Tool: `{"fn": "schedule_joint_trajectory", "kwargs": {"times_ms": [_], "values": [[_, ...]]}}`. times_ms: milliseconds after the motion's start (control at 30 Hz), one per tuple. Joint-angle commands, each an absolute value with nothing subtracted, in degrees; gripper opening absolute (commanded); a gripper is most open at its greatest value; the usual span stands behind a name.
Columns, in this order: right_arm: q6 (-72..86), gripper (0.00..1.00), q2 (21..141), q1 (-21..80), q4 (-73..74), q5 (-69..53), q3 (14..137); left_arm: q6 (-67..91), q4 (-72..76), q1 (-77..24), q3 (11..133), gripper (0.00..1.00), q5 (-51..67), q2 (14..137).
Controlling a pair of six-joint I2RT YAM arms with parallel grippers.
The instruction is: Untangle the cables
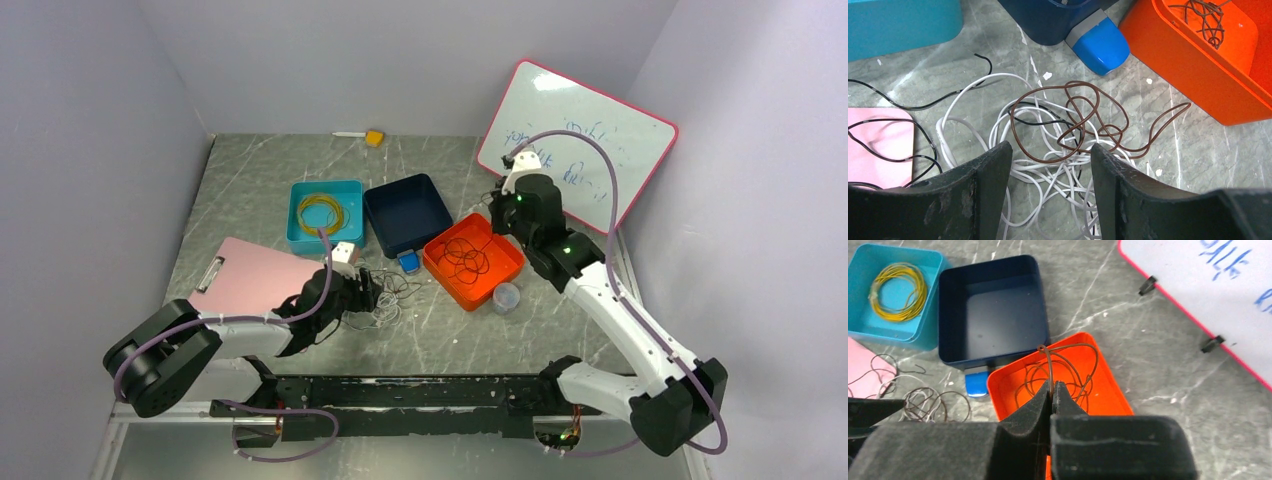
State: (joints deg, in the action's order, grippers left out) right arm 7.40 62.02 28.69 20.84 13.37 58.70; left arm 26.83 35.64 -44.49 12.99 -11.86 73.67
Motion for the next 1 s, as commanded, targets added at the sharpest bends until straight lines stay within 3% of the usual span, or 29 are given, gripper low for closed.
{"fn": "schedule_joint_trajectory", "kwargs": {"times_ms": [0, 633, 900, 967], "values": [[12.32, 0.0, 63.86, 28.48, 20.32, 7.8, 55.64, 27.42, 35.77, -44.92, 13.88, 0.64, -12.68, 74.06], [15.24, 0.01, 83.84, 28.52, 20.09, -0.01, 51.57, 27.22, 33.72, -44.96, 13.99, 0.66, -13.03, 71.47], [15.47, 0.29, 80.2, 28.55, 20.89, 4.52, 52.11, 27.55, 32.53, -44.97, 13.56, 0.72, -13.86, 69.61], [15.47, 0.41, 78.64, 28.56, 21.59, 6.43, 52.73, 27.68, 32.36, -44.99, 13.54, 0.75, -14.1, 69.21]]}}
